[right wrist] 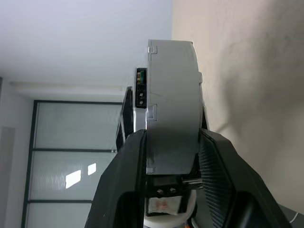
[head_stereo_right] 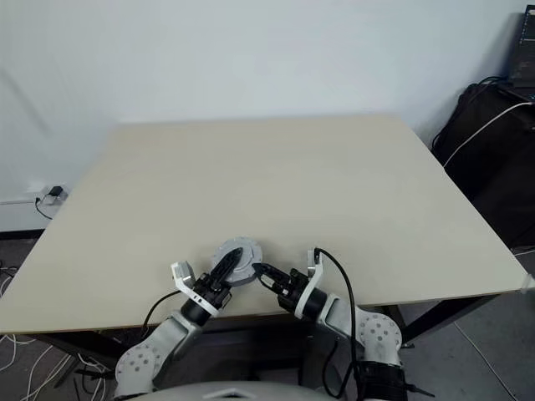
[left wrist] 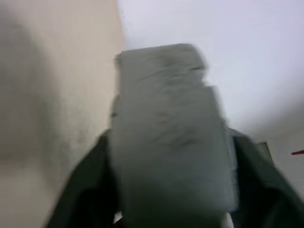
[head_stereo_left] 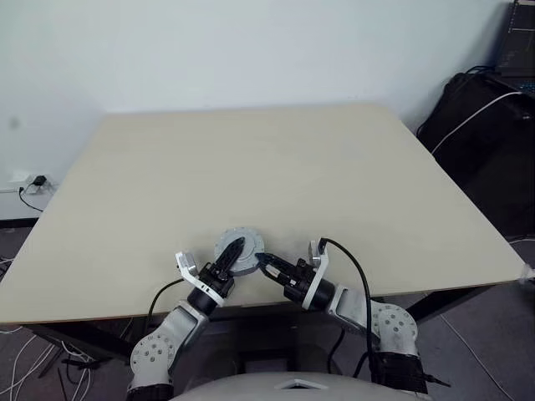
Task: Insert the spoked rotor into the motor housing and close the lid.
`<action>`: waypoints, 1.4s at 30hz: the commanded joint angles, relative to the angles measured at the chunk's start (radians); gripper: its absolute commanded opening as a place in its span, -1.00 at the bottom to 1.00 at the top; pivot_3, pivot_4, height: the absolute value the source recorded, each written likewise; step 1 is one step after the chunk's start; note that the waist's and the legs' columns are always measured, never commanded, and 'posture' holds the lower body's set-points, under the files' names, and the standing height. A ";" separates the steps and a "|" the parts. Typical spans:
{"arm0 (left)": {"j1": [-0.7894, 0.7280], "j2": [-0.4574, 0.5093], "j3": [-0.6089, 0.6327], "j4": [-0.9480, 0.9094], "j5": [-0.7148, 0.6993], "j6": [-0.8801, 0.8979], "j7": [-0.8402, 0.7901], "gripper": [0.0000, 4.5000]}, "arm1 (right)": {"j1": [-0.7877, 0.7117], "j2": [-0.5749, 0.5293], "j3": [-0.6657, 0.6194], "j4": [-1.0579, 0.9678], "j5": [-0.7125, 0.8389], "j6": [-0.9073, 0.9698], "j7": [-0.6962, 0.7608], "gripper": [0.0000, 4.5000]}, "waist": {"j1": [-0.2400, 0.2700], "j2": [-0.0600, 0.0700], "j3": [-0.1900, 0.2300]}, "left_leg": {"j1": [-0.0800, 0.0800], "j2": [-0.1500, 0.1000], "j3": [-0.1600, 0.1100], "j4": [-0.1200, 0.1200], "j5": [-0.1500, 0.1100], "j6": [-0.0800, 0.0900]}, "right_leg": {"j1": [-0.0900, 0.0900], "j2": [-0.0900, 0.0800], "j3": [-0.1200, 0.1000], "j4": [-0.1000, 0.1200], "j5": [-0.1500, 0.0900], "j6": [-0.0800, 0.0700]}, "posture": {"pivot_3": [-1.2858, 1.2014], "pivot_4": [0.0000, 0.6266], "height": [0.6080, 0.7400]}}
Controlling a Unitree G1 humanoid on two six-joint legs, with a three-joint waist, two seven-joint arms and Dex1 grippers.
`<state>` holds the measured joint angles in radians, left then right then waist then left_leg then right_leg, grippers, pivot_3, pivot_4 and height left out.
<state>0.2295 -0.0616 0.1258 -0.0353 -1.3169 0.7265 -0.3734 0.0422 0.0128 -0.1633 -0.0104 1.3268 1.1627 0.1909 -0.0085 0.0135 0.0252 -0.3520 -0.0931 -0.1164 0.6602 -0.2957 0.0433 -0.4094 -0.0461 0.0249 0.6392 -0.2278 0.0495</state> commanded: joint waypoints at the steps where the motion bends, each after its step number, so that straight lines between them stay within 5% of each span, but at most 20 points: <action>1: 0.007 -0.080 -0.015 -0.022 -0.013 -0.008 -0.009 -0.05 | -0.030 0.012 0.010 -0.057 -0.001 -0.034 0.022 -0.43 | 0.001 0.000 0.000 | 0.000 0.000 0.000 0.000 0.000 0.000 | 0.000 0.000 0.000 0.000 0.000 0.000 | 0.03 -1.00 1.00; 8: 0.005 -0.071 -0.022 -0.026 -0.014 -0.018 -0.003 -0.05 | -0.013 -0.011 0.057 -0.105 -0.127 -0.118 0.084 -0.43 | 0.000 0.000 0.000 | -0.001 0.000 0.000 0.000 0.000 0.000 | 0.000 0.000 0.000 -0.001 0.000 0.000 | 0.03 -1.00 1.00; 18: -0.045 -0.053 0.012 -0.039 0.009 -0.075 0.039 -0.05 | 0.024 -0.072 0.065 -0.225 -0.191 -0.185 0.102 1.00 | 0.007 -0.001 0.000 | -0.001 0.000 0.000 0.000 0.000 0.000 | -0.001 0.000 0.000 -0.001 0.000 0.000 | 0.03 -1.00 1.00; 26: -0.194 -0.022 0.097 0.000 0.015 -0.118 0.068 -0.05 | 0.106 -0.123 0.201 -0.325 -0.577 -0.547 0.176 1.00 | 0.019 -0.003 0.001 | -0.002 0.000 0.000 0.001 -0.002 -0.005 | -0.001 0.000 -0.001 -0.001 0.001 0.001 | 0.03 -1.00 1.00; 31: -0.355 -0.016 0.170 0.174 0.072 -0.183 0.073 -0.05 | 0.150 -0.183 0.339 -0.265 -0.835 -0.753 0.219 1.00 | 0.027 -0.006 0.002 | -0.002 -0.001 0.001 0.003 0.001 -0.010 | -0.001 0.001 -0.001 -0.001 0.001 0.002 | 0.03 -1.00 1.00; 42: -0.779 -0.029 0.298 0.718 0.295 -0.416 0.120 -0.05 | 0.148 -0.161 0.376 -0.077 -1.158 -1.086 0.129 1.00 | 0.041 -0.016 0.006 | -0.002 -0.002 0.001 0.005 0.003 -0.009 | -0.001 0.002 -0.001 0.001 0.006 -0.003 | 0.03 -1.00 1.00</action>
<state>-0.4775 -0.0862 0.4112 0.6605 -1.0392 0.3416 -0.2396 0.2057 -0.1497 0.2059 -0.0840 0.2228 0.1514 0.3397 0.0322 -0.0029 0.0316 -0.3538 -0.0950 -0.1151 0.6646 -0.2916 0.0361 -0.4101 -0.0439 0.0240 0.6398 -0.2216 0.0460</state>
